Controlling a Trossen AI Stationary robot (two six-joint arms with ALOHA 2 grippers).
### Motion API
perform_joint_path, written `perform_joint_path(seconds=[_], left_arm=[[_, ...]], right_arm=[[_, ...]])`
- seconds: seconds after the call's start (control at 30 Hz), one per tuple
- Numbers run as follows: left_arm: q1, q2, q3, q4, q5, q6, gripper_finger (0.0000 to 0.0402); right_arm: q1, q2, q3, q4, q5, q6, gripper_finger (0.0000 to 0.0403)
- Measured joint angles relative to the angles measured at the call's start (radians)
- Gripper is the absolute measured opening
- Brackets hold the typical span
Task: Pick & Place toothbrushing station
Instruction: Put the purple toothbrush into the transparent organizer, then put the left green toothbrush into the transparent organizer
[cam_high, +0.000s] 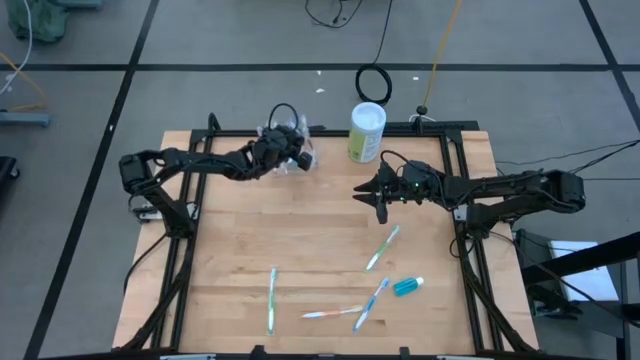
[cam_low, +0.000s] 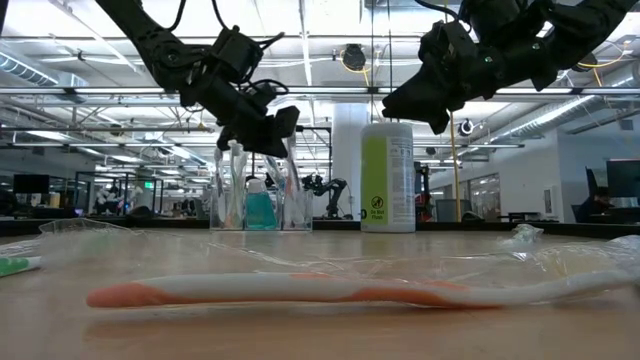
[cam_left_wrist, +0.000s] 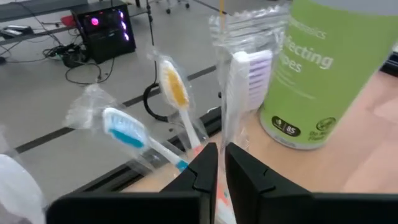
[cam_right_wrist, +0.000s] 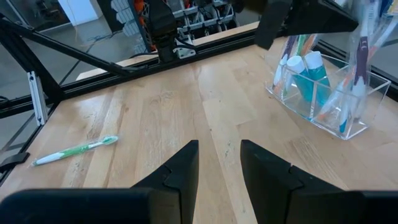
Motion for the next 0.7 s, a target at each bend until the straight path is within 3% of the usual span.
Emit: perform_joint_path(seconds=[0.4,0.6,0.7], left_arm=[[0.001,0.000,0.000,-0.061,0.002,0.008,0.0105],[-0.005,-0.007,0.000,-0.123,0.055,-0.014,0.0137],[-0.026,-0.042,0.000,-0.105,0.146,-0.020,0.0140]], right_arm=[[0.001,0.001,0.000,-0.005,0.000,0.000,0.0112],[0.023,0.040,0.000,-0.033,-0.004,-0.015,0.0112],[0.029,0.069,0.000,-0.032,-0.003,-0.071,0.0112]])
